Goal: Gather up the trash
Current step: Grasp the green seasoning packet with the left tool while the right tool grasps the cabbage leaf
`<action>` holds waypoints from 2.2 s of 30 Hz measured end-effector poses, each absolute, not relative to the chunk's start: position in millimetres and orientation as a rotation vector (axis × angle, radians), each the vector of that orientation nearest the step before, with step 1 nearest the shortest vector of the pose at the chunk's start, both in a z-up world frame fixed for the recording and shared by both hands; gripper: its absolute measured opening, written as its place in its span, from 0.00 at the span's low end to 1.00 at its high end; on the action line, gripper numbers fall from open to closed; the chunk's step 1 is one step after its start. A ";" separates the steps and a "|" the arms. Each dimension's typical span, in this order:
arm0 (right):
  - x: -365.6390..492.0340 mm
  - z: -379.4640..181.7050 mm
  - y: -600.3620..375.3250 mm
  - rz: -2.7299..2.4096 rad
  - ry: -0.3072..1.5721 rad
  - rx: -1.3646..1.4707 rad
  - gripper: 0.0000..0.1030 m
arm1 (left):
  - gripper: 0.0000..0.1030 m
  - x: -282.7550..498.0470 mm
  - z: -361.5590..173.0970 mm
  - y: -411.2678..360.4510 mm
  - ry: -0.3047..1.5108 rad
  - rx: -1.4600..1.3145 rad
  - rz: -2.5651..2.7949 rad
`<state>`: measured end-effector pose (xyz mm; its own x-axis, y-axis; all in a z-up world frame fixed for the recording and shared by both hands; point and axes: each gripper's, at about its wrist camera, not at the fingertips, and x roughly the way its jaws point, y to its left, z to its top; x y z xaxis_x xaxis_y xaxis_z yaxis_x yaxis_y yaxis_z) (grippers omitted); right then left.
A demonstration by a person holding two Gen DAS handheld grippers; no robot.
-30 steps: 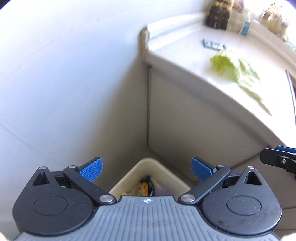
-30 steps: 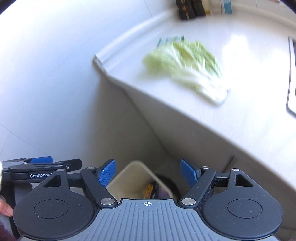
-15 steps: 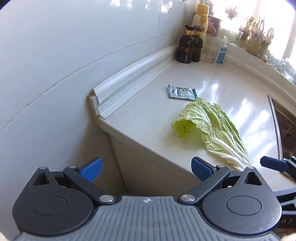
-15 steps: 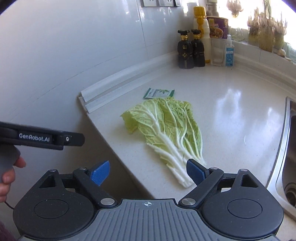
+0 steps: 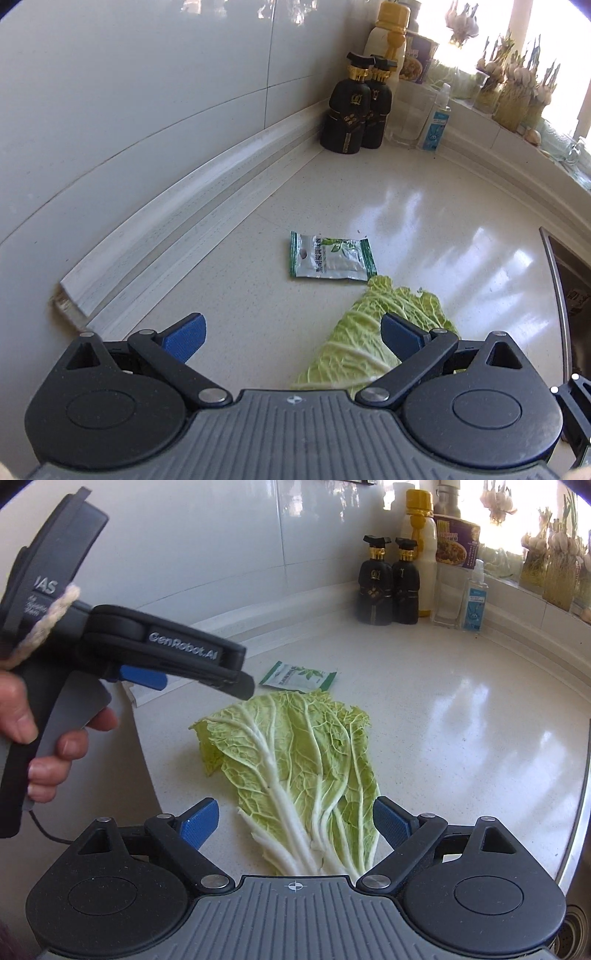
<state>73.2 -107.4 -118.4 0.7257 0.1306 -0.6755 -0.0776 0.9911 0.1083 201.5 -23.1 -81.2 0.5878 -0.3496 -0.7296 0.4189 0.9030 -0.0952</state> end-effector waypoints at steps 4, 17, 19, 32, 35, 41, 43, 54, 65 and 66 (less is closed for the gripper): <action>82.6 -125.1 -111.7 0.126 0.757 0.077 0.90 | 0.90 218.2 -89.0 -34.8 0.856 0.092 -0.461; 89.1 -135.9 -111.5 0.162 0.756 0.022 0.94 | 0.76 246.8 -102.3 -52.4 0.876 0.089 -0.510; 86.8 -133.2 -108.3 0.134 0.716 -0.036 0.93 | 0.74 248.4 -102.0 -55.6 0.874 0.094 -0.518; 103.6 -138.4 -118.9 0.121 0.768 0.018 0.93 | 0.57 244.9 -107.0 -82.6 0.816 0.225 -0.524; 104.9 -139.4 -117.9 0.117 0.765 0.016 0.93 | 0.48 245.8 -106.4 -82.2 0.811 0.216 -0.510; 99.8 -139.8 -113.2 0.132 0.742 0.002 0.86 | 0.32 246.1 -105.3 -80.7 0.802 0.204 -0.488; 98.4 -139.1 -112.1 0.145 0.735 -0.001 0.77 | 0.23 245.6 -104.8 -79.0 0.796 0.197 -0.475; 93.2 -131.2 -114.1 0.157 0.725 0.051 0.17 | 0.00 243.7 -101.4 -74.7 0.810 0.143 -0.415; 83.8 -119.6 -159.4 0.014 0.702 0.121 0.13 | 0.27 244.3 -97.3 -68.8 0.833 0.090 -0.432; 84.0 -120.3 -163.8 0.002 0.705 0.134 0.13 | 0.29 245.0 -98.0 -69.4 0.835 0.088 -0.430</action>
